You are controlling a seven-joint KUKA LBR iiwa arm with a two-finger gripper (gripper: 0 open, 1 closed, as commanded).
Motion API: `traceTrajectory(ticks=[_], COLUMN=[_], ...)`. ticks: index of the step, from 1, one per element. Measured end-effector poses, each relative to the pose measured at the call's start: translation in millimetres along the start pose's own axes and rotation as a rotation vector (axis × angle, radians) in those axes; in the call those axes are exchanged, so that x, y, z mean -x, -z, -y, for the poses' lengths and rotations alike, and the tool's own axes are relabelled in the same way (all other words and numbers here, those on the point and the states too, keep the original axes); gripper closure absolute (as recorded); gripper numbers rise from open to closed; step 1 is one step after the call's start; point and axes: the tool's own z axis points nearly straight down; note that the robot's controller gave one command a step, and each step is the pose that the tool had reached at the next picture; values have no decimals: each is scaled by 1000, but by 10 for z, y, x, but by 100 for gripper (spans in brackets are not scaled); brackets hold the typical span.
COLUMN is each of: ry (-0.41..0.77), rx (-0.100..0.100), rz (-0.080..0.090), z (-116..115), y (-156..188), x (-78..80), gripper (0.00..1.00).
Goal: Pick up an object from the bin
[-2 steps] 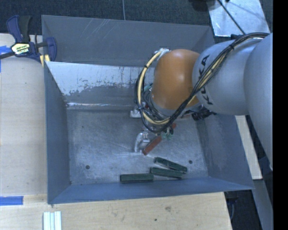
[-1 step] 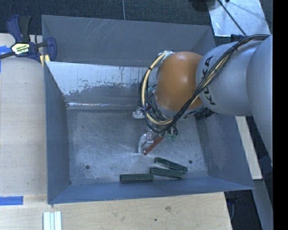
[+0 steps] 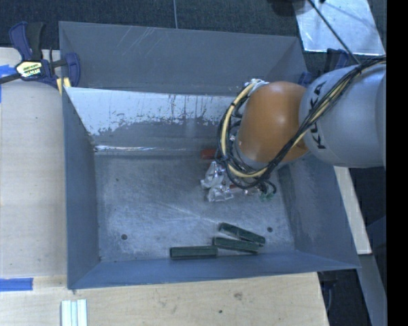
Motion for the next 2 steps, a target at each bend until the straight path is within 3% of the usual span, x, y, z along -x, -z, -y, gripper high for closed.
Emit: traceTrajectory(ticks=[1,2], ry=[0,-67], rx=[0,2], rz=[0,-16], z=[0,208], y=[0,-23], x=[0,-193], gripper=[100,0])
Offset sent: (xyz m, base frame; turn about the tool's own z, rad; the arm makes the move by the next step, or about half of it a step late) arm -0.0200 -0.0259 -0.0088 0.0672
